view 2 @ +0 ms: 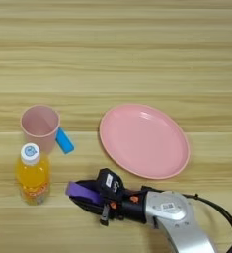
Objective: Move the objects on the table
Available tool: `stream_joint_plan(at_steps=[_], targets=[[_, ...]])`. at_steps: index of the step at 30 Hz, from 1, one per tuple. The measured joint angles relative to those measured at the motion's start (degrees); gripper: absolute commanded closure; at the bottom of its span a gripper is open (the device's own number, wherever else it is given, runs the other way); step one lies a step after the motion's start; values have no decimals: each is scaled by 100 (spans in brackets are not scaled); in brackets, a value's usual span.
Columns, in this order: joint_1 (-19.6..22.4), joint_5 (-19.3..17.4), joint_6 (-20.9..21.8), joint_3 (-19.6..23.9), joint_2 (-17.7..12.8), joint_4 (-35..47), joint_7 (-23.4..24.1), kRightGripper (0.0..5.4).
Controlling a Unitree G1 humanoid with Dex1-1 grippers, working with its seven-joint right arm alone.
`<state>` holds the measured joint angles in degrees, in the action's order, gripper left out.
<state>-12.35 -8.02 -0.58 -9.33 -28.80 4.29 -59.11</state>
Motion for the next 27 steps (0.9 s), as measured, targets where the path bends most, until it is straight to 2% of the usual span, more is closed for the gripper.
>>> stream_joint_plan(at_steps=[1,14,20,27], targets=[[1,0,0,-1,0,0,-1,370],[21,-89,-5,76,16,13,4,255],[113,-557,-148,346,59,274,33,179],[479,-1304,-482,956,299,493,426,94]])
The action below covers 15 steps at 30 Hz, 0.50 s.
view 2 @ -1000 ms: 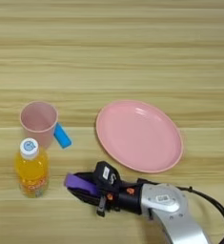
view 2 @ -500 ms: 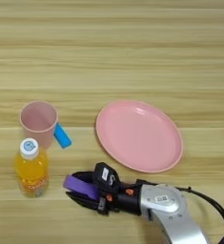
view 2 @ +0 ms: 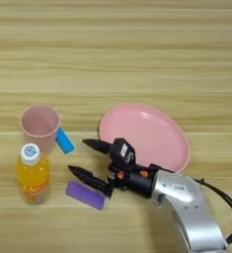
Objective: Move the objects on the table
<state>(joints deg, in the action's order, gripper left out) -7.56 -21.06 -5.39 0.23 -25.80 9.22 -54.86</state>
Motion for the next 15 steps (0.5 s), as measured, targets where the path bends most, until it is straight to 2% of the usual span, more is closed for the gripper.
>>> stream_joint_plan(at_steps=[3,8,11,15], targets=[[286,-133,-154,317,151,-38,430,59],[675,-115,-251,654,238,-337,972,16],[840,-13,-298,788,269,-641,1333,7],[1072,351,-297,873,304,-1142,1843,7]])
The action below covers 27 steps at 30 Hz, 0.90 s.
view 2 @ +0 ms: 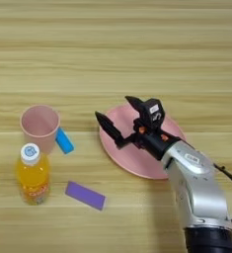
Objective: Move the objects on the table
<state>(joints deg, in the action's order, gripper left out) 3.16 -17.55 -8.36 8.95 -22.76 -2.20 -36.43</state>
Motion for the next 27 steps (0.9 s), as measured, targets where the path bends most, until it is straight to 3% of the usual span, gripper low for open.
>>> stream_joint_plan(at_steps=[7,27], targets=[[100,355,-74,9,-4,-370,324,7],[203,1143,-623,-341,-51,-864,529,7]])
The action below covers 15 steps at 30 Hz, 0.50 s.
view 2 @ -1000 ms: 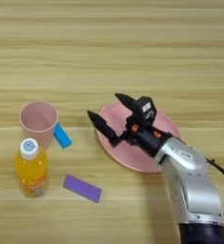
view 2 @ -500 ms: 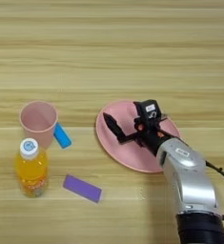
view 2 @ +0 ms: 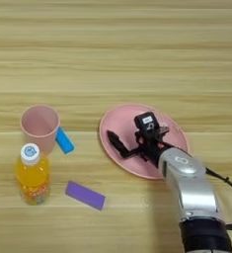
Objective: Move the objects on the table
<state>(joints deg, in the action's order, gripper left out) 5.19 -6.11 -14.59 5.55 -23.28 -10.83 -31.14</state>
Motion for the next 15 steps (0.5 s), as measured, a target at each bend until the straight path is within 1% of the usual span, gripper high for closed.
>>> stream_joint_plan(at_steps=[7,15], targets=[[29,-120,-342,-22,39,139,-81,7],[151,-116,-455,-258,210,169,-85,7]])
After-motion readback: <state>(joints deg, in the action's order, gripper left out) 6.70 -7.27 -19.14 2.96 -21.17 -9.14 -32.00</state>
